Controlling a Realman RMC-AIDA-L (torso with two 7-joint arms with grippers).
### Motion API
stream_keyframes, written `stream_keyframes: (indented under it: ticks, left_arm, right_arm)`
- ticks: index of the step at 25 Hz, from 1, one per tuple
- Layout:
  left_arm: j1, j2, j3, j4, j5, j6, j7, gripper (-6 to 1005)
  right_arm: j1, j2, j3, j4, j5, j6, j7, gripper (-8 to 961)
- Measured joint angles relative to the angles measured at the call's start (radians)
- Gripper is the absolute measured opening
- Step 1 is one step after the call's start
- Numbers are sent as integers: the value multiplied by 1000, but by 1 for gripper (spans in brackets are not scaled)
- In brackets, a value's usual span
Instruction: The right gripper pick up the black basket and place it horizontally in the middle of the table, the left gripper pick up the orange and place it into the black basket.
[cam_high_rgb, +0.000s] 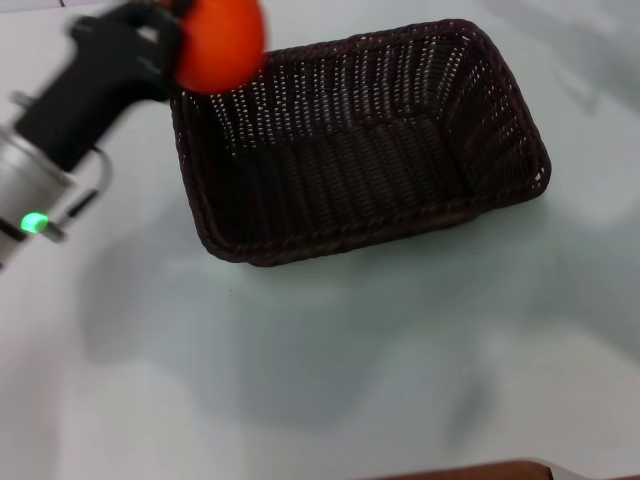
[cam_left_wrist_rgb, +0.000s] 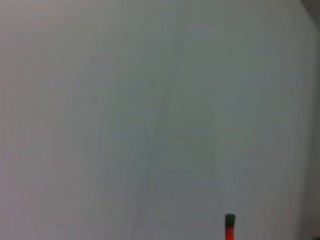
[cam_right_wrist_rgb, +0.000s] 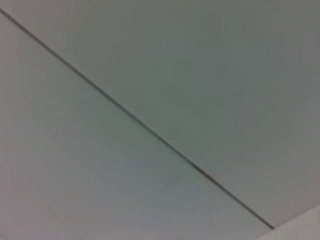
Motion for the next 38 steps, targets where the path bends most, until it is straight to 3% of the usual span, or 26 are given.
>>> stream_keyframes:
  ticks: [1, 5, 15, 18, 23, 29, 33, 38]
  left_arm:
    - [-9, -10, 27, 2, 20, 0, 8, 63]
    - [-39, -13, 93, 35, 23, 2, 26, 91]
    - [-63, -18, 110, 151, -114, 8, 66, 262]
    - [-61, -19, 99, 219, -213, -14, 121, 366]
    - [-26, -18, 9, 311, -364, -117, 296, 565]
    - [-10, -16, -211, 450, -421, -211, 424, 910]
    - [-1, -19, -292, 495, -427, -238, 425, 910]
    - [5, -19, -309, 518, -432, -241, 425, 910]
  right_arm:
    - [1, -1, 12, 16, 14, -1, -22, 725]
    - [0, -3, 48, 54, 35, 5, -84, 725]
    - [1, -9, 130, 216, 158, 11, -381, 724]
    - [-3, -10, 142, 281, 223, 12, -542, 723]
    - [-3, 5, 208, 437, 380, 11, -906, 723]
    - [1, 9, 294, 650, 559, 22, -1319, 725]
    - [3, 11, 338, 735, 620, 50, -1479, 724]
    - [16, 11, 360, 760, 626, 76, -1520, 724]
